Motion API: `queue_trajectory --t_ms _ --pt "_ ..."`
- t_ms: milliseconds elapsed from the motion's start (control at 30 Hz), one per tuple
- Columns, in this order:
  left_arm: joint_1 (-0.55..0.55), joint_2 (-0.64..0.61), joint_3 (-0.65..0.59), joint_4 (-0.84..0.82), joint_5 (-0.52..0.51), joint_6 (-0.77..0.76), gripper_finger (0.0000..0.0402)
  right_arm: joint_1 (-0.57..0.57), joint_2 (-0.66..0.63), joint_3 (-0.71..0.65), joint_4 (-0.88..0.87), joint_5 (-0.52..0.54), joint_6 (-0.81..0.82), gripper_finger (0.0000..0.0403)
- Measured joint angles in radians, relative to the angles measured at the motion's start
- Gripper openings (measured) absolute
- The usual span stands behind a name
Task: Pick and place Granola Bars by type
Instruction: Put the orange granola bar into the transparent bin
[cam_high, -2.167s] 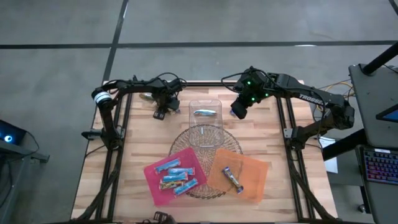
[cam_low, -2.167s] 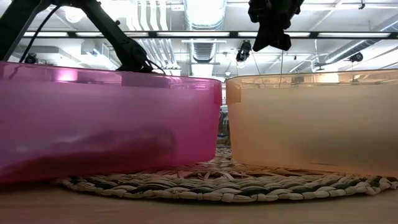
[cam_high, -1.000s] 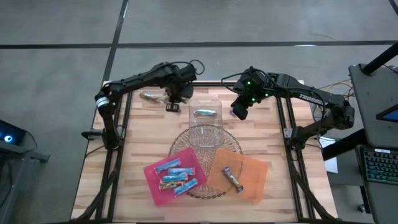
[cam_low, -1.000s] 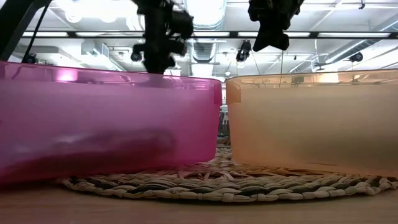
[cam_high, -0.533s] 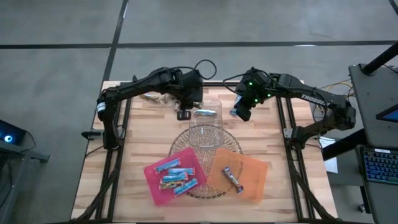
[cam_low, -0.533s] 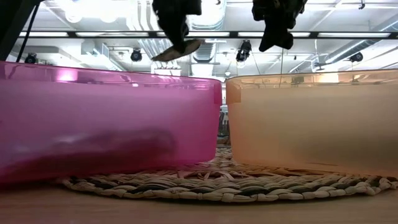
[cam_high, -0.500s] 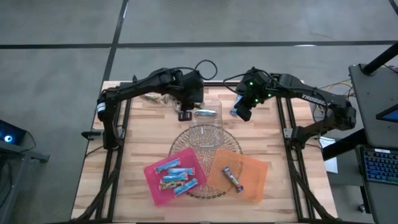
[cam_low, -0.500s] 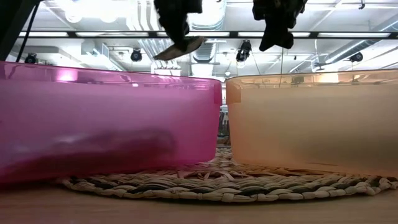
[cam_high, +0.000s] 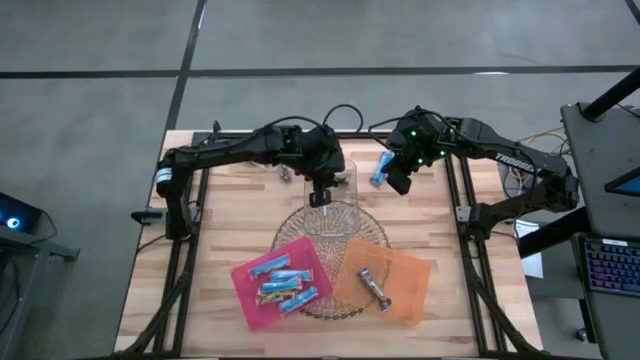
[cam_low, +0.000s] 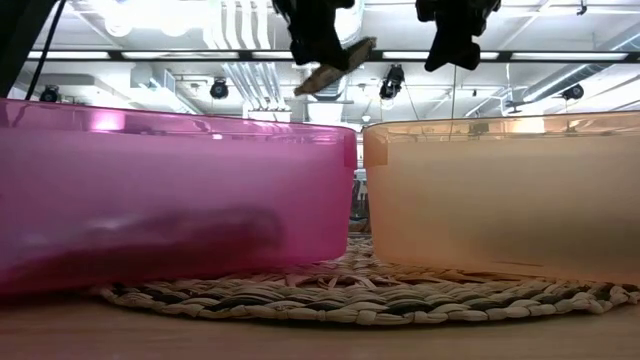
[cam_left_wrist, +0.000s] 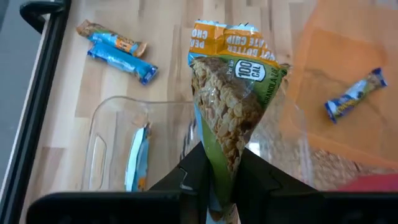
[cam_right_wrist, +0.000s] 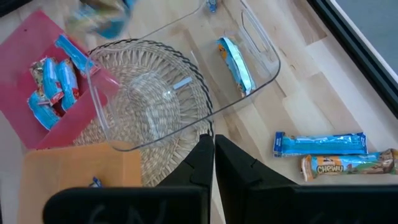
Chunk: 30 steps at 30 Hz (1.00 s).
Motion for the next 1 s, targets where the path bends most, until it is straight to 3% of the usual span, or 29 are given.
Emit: queue_trajectory --t_ms 667,1000 --pt "0.007 0.002 -0.318 0.243 -0.002 0.003 0.0039 0.0 -0.002 0.0 -0.028 0.001 -0.004 0.0008" --pt "0.013 0.002 -0.333 0.288 -0.003 0.002 0.0039 0.0 -0.002 0.0 -0.028 0.001 -0.004 0.0008"
